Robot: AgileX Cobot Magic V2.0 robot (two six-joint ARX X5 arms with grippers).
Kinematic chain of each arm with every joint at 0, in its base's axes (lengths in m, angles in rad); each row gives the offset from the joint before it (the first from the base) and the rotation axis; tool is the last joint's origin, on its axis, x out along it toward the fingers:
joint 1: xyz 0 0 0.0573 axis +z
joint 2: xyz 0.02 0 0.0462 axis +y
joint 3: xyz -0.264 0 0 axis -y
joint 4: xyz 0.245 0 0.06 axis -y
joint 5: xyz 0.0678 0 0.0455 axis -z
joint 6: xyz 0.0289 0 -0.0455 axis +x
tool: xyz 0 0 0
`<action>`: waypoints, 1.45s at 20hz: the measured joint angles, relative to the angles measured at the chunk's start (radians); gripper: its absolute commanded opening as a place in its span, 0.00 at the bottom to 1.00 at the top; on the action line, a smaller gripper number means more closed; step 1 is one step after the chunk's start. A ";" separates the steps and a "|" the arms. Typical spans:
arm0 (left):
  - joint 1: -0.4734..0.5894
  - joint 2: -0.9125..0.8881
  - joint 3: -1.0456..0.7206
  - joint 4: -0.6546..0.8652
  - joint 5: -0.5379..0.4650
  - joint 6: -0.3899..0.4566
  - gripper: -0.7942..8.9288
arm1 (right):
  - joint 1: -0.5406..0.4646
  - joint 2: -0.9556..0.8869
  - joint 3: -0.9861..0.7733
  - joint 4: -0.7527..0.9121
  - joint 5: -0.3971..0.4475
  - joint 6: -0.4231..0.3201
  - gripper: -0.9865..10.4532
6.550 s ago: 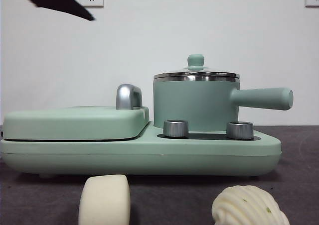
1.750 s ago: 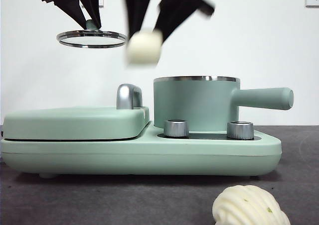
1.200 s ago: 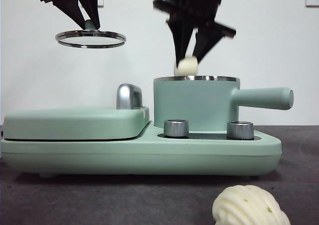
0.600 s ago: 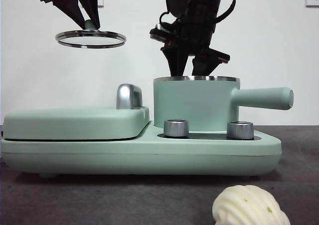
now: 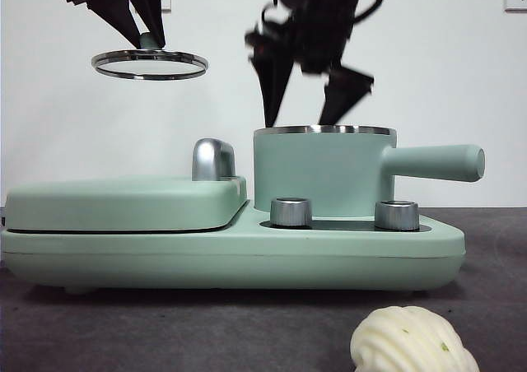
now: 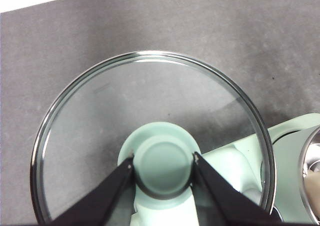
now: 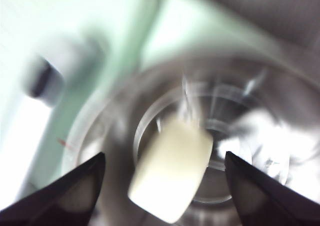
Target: Put the buns in a small steamer
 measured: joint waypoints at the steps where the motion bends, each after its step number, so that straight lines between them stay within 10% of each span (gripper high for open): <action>1: 0.000 0.000 0.000 0.000 0.000 0.000 0.17 | 0.000 -0.010 0.035 0.000 0.002 0.000 0.42; 7: 0.005 0.000 0.000 0.000 0.000 0.000 0.17 | 0.021 -0.245 -0.051 0.000 0.031 0.000 0.50; 24: 0.008 0.000 0.000 0.000 0.000 -0.001 0.17 | 0.214 -0.851 -1.046 0.007 0.041 0.019 0.54; 29: 0.008 0.000 0.000 0.000 0.000 -0.001 0.17 | 0.296 -0.851 -1.279 0.330 0.003 0.074 0.54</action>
